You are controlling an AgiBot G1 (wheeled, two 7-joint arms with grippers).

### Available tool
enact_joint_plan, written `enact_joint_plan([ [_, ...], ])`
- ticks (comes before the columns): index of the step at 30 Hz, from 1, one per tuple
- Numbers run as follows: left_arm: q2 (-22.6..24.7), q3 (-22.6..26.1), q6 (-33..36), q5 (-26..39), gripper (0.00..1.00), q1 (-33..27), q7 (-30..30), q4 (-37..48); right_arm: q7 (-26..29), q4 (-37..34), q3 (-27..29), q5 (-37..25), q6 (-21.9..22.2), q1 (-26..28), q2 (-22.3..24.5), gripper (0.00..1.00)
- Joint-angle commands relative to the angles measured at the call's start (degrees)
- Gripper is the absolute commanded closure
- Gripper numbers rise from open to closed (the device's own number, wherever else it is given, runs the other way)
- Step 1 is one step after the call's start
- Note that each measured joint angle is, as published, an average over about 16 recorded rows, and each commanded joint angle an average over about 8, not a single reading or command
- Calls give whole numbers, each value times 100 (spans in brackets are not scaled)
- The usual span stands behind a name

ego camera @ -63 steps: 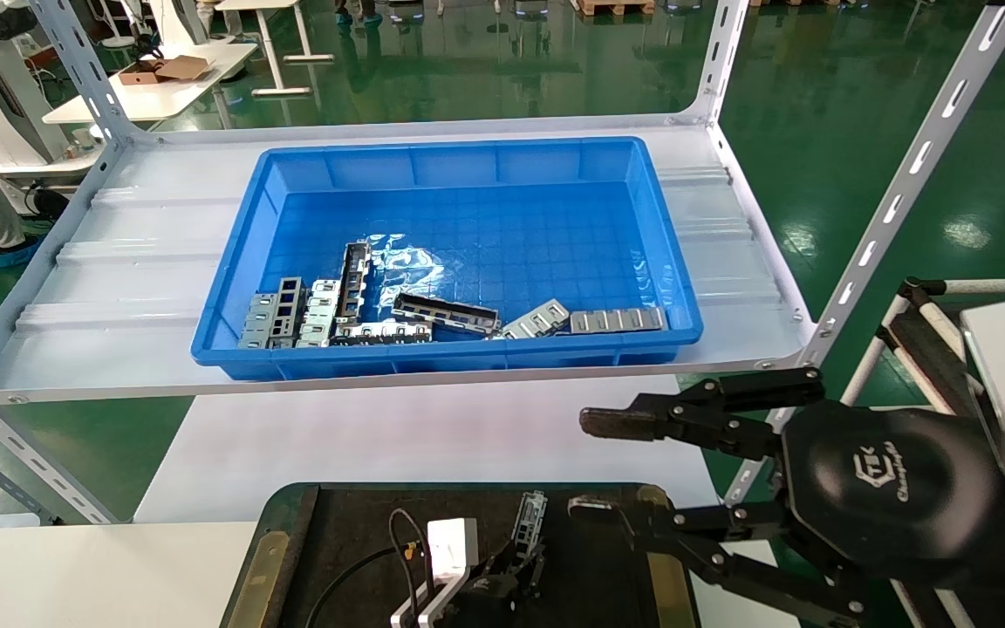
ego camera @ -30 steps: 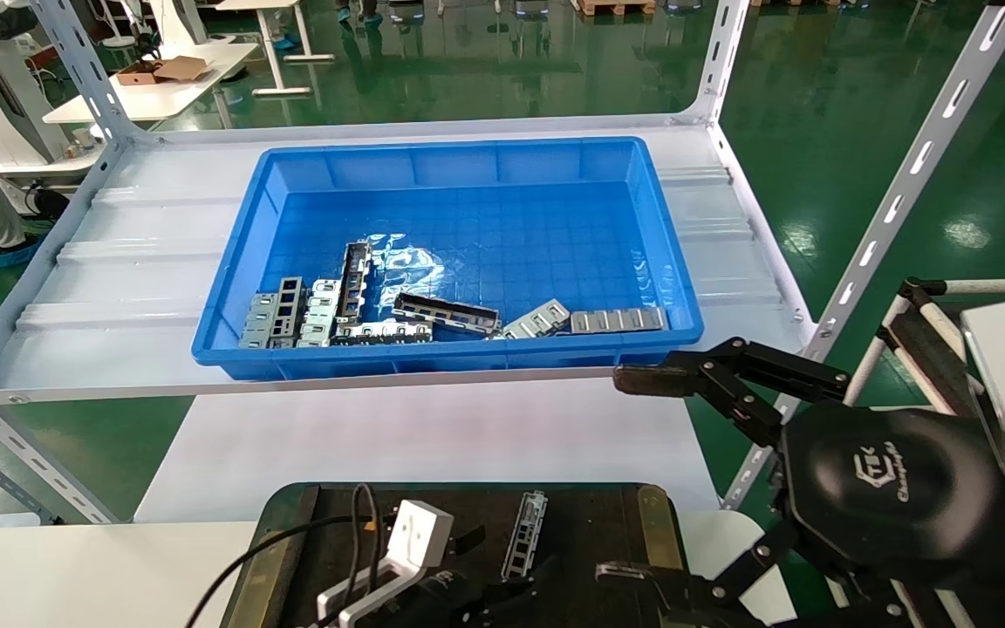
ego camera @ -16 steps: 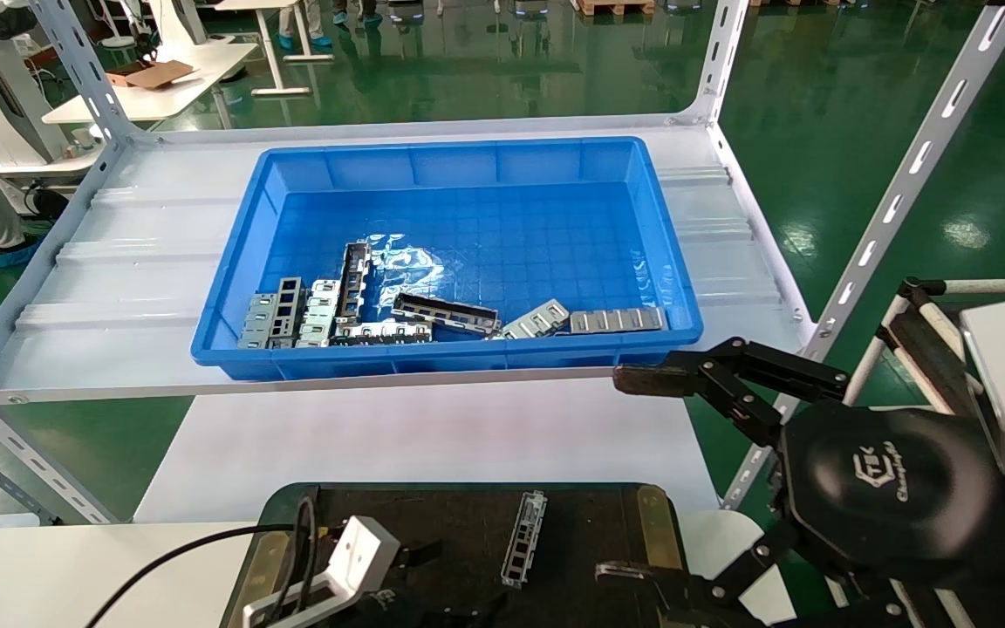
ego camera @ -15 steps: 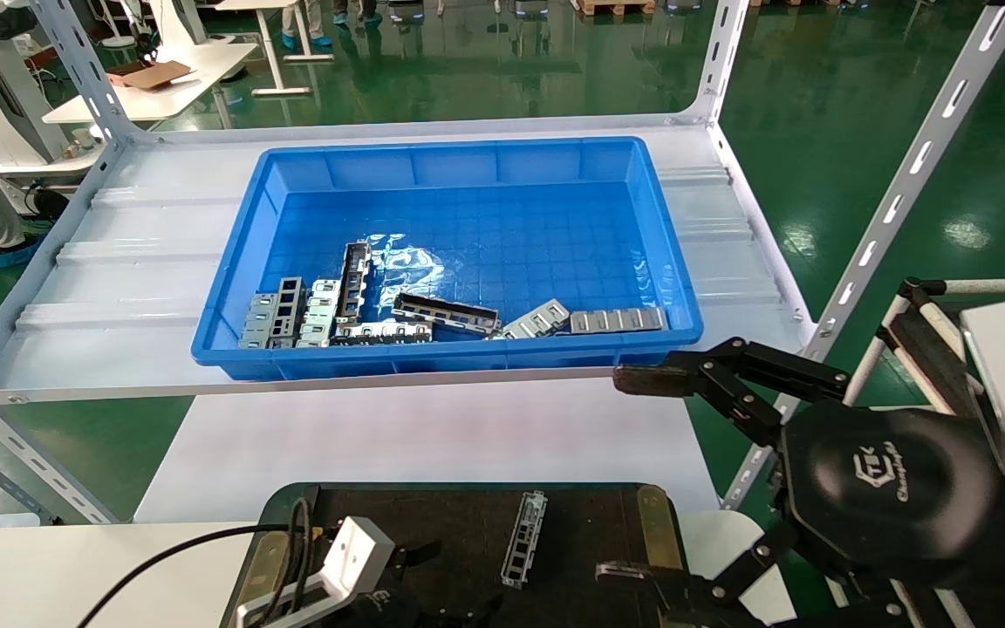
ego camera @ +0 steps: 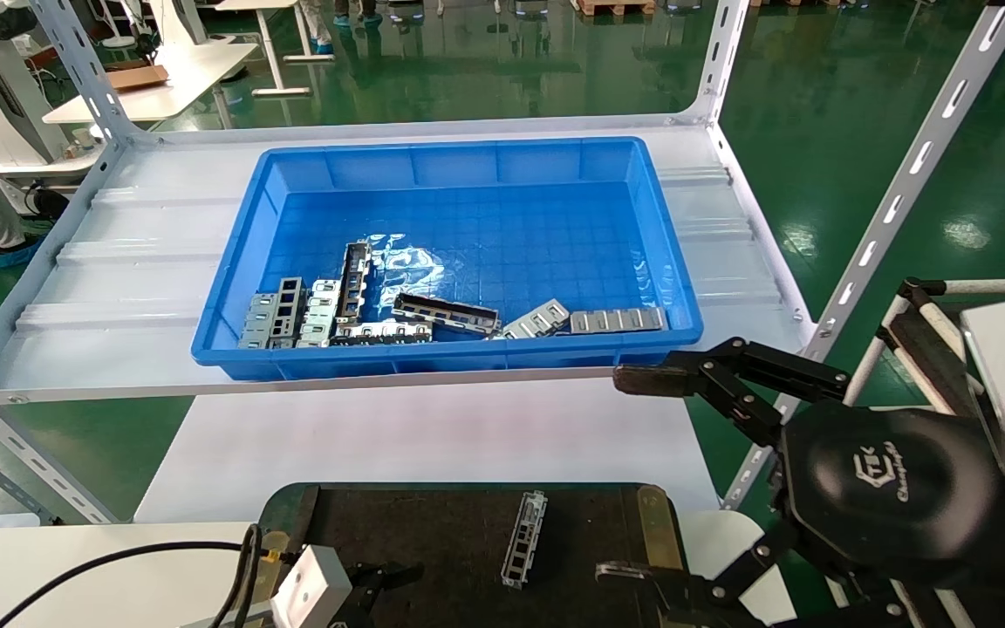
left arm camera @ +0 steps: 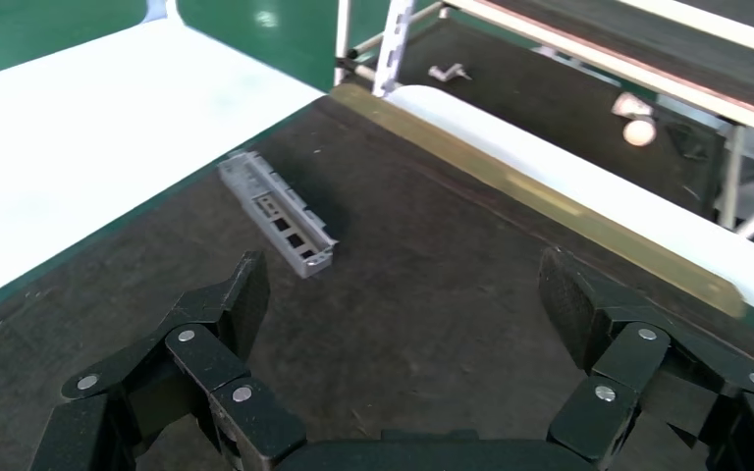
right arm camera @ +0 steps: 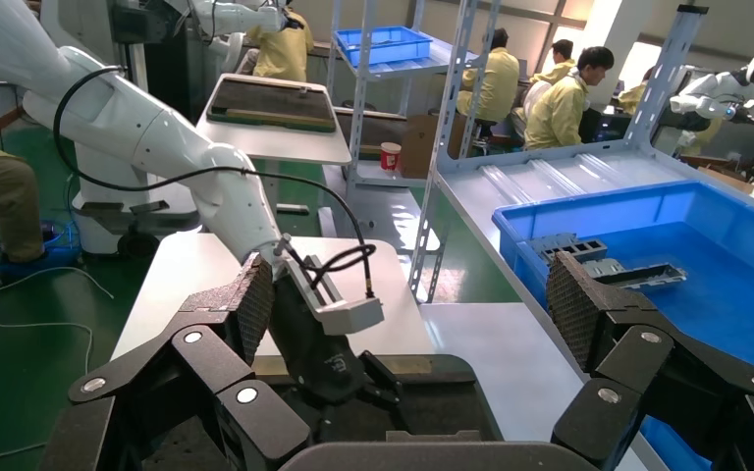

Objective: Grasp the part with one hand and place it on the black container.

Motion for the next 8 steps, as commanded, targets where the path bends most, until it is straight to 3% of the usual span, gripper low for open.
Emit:
enact_joint_plan([
  [1, -68, -38, 201, -39, 0, -8, 91, 20, 0, 0, 0, 0, 0, 0, 0, 0],
  [8, -125, -85, 380, -124, 0, -7, 133, -8, -1, 0, -1, 1, 1, 0, 1, 0],
])
